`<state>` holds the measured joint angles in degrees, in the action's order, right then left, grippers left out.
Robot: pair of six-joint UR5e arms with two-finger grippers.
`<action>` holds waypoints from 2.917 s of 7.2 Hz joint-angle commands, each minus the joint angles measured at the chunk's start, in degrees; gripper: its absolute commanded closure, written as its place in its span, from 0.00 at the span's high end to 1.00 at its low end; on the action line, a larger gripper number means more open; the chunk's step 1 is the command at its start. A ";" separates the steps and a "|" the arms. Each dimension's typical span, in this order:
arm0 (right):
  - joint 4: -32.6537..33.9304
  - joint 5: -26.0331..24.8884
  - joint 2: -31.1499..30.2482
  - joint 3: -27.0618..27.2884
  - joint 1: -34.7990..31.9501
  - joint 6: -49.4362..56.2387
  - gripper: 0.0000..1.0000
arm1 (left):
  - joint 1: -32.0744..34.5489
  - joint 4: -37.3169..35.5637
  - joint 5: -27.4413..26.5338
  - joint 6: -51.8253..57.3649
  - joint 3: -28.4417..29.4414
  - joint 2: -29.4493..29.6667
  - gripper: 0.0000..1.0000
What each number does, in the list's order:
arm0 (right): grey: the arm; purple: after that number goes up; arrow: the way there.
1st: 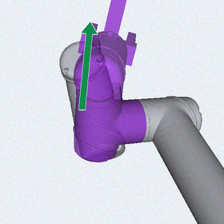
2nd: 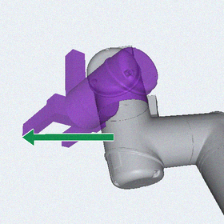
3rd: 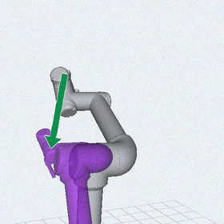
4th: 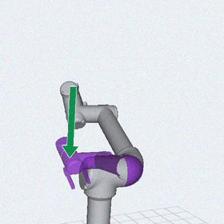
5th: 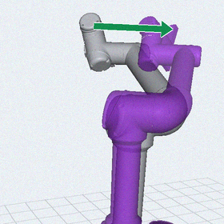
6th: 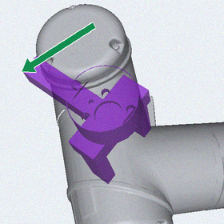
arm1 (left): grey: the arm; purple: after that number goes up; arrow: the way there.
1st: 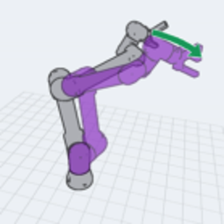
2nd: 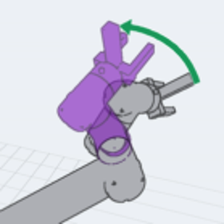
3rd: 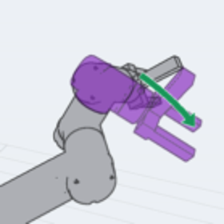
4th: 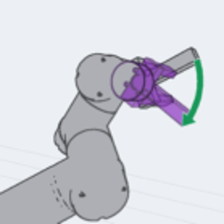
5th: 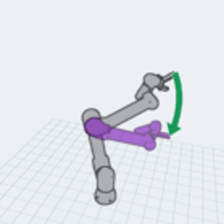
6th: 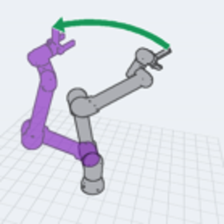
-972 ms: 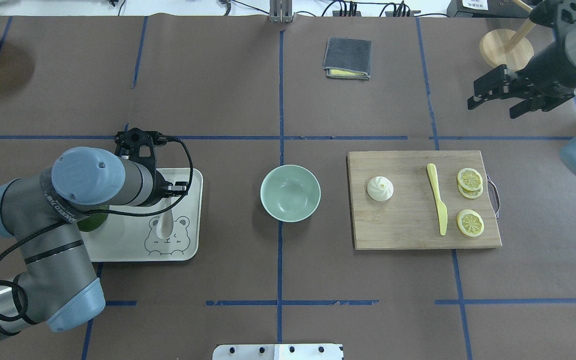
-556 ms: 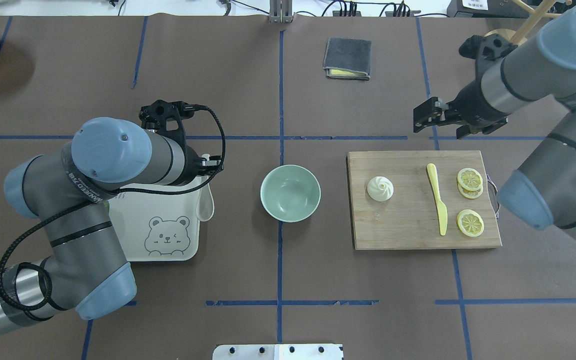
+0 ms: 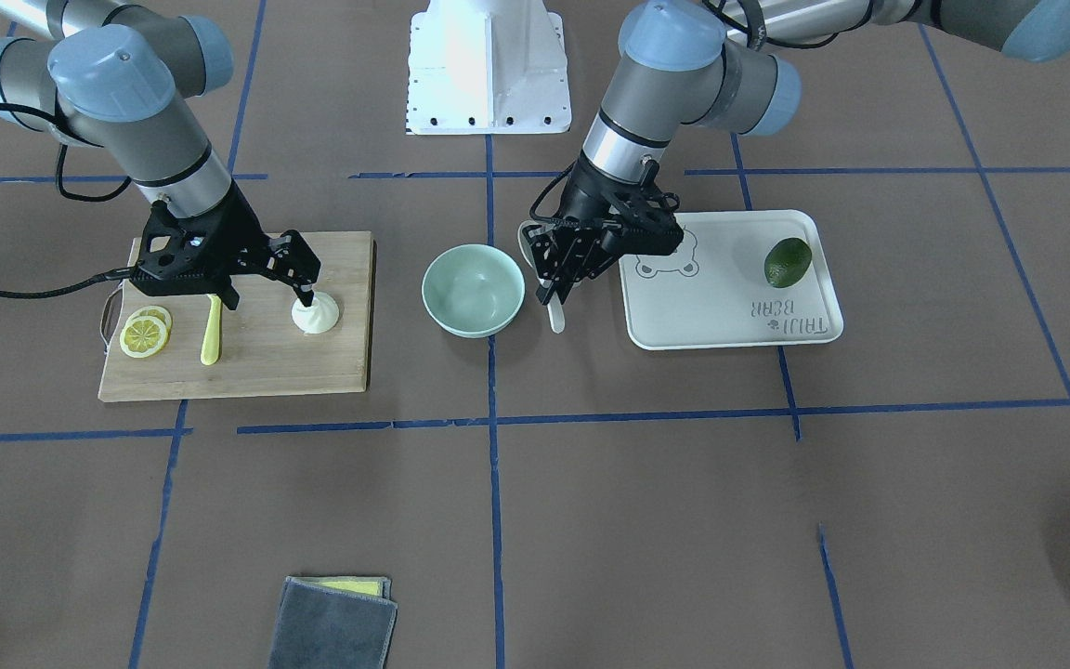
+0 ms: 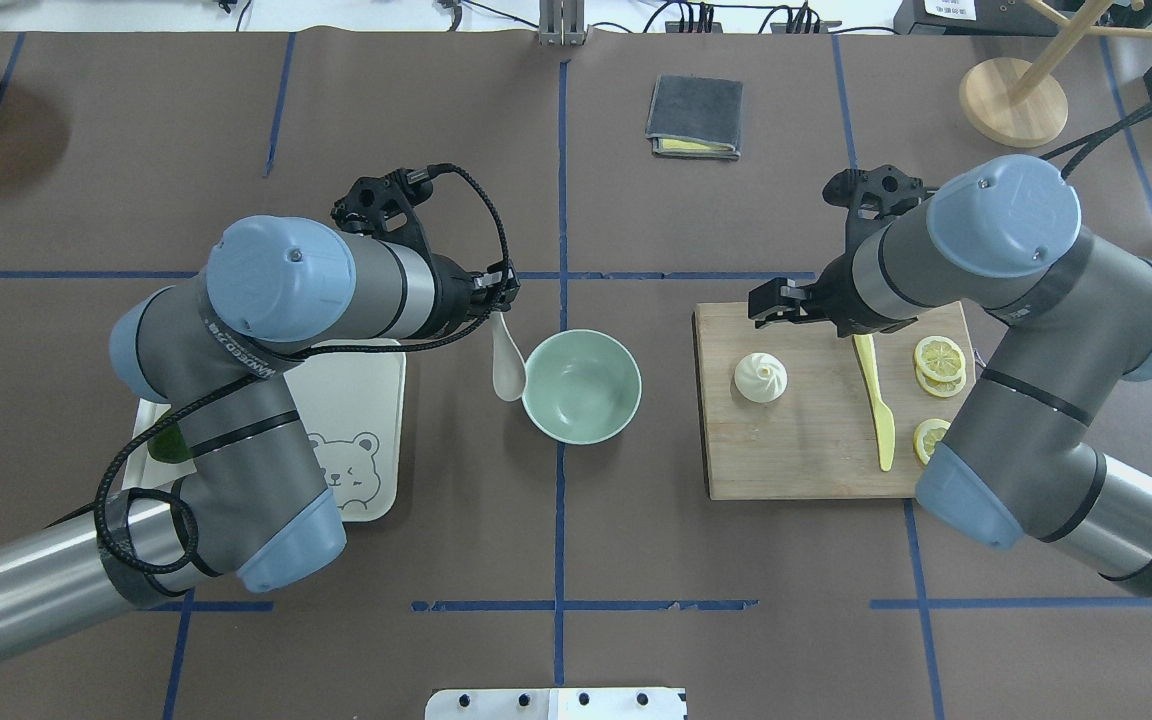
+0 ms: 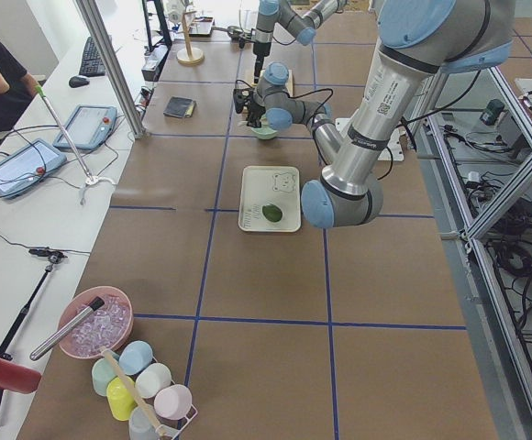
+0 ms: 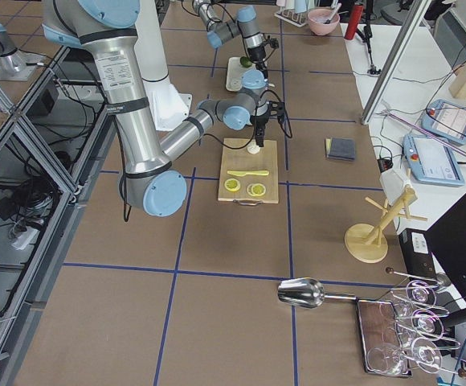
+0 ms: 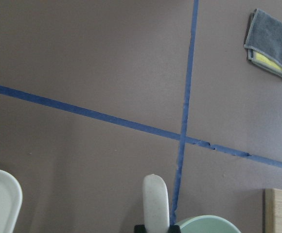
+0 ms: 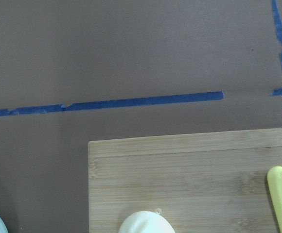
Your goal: Put spoon and bun in bowl
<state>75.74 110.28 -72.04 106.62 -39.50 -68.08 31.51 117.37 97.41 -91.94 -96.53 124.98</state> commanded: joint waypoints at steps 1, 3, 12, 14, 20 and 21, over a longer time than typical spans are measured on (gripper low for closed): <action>-0.06 -1.12 0.06 -0.63 1.97 -0.12 1.00 | -0.13 1.46 -0.20 -4.28 5.97 4.80 0.00; -0.06 -1.21 0.15 -1.07 2.59 -0.12 1.00 | -0.83 1.55 -0.29 -4.30 7.85 6.06 0.00; -0.06 -1.29 4.63 -8.36 3.55 -0.12 0.96 | -3.74 1.20 -2.31 -3.86 7.94 6.15 1.00; -0.06 -1.21 4.63 -8.71 3.82 -0.21 0.79 | -1.99 1.19 -1.79 -3.68 7.15 6.24 1.00; 0.55 -0.68 4.46 -4.08 2.51 -0.03 0.00 | 11.63 -3.36 10.08 9.28 0.41 -0.32 1.00; 0.73 -0.42 4.54 -1.53 1.19 0.14 0.00 | 14.26 -3.46 10.43 12.98 -1.36 -3.40 1.00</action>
<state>76.19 109.56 -67.53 102.37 -37.01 -68.07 42.73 114.61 106.99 -83.66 -95.43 125.22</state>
